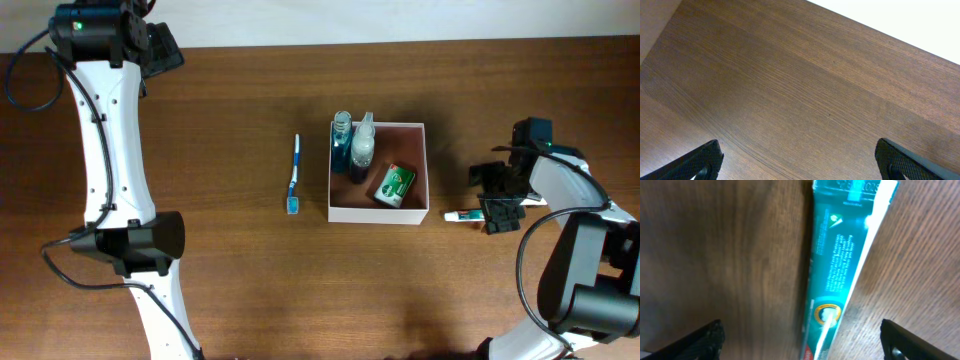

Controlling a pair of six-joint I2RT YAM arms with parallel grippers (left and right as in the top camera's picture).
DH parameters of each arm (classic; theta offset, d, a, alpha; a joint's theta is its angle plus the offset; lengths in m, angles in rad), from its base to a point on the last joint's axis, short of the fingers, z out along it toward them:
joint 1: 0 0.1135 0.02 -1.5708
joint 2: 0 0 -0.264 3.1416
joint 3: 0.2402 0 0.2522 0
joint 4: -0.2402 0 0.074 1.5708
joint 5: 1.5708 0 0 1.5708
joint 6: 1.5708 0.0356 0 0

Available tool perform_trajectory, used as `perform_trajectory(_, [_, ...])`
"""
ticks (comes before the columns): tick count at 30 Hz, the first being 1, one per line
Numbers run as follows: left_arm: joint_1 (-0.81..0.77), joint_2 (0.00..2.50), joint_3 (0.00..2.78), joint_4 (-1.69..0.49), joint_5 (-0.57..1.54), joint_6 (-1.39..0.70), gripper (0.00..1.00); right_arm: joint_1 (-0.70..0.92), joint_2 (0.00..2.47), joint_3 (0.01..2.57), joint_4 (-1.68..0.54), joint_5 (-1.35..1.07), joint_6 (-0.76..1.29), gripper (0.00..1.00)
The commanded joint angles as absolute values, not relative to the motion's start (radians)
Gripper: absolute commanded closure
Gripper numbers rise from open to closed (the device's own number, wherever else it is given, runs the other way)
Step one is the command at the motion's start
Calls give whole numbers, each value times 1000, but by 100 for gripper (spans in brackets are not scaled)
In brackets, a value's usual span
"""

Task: Pack container
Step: 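Shift the right gripper to the toothpaste tube and close on it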

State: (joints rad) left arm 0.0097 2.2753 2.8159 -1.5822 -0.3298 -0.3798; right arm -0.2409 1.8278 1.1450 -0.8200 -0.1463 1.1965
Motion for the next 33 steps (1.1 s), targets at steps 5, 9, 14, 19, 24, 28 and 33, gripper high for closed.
perform_trajectory(5, [16, 2280, 2811, -1587, -329, -389, 1, -236, 1840, 1126, -822, -126, 1206, 14])
perform_trajectory(9, [16, 2280, 2811, -1587, -329, -389, 1, -236, 1840, 1105, -820, -119, 1206, 14])
perform_trajectory(14, [16, 2280, 2811, -1587, -329, -389, 1, -236, 1841, 1076, -802, -120, 1212, 21])
perform_trajectory(19, [16, 2280, 2811, -1587, -329, -389, 1, -236, 1841, 1069, -801, -119, 1213, 32])
perform_trajectory(24, [16, 2280, 2811, -1587, -329, -389, 1, -236, 1841, 1069, -792, -119, 1213, 39])
perform_trajectory(28, [16, 2280, 2811, -1587, -329, -389, 1, -236, 1841, 1069, -784, -119, 1213, 43])
perform_trajectory(33, [16, 2280, 2811, -1587, -329, -389, 1, -236, 1841, 1069, -768, -119, 1213, 55])
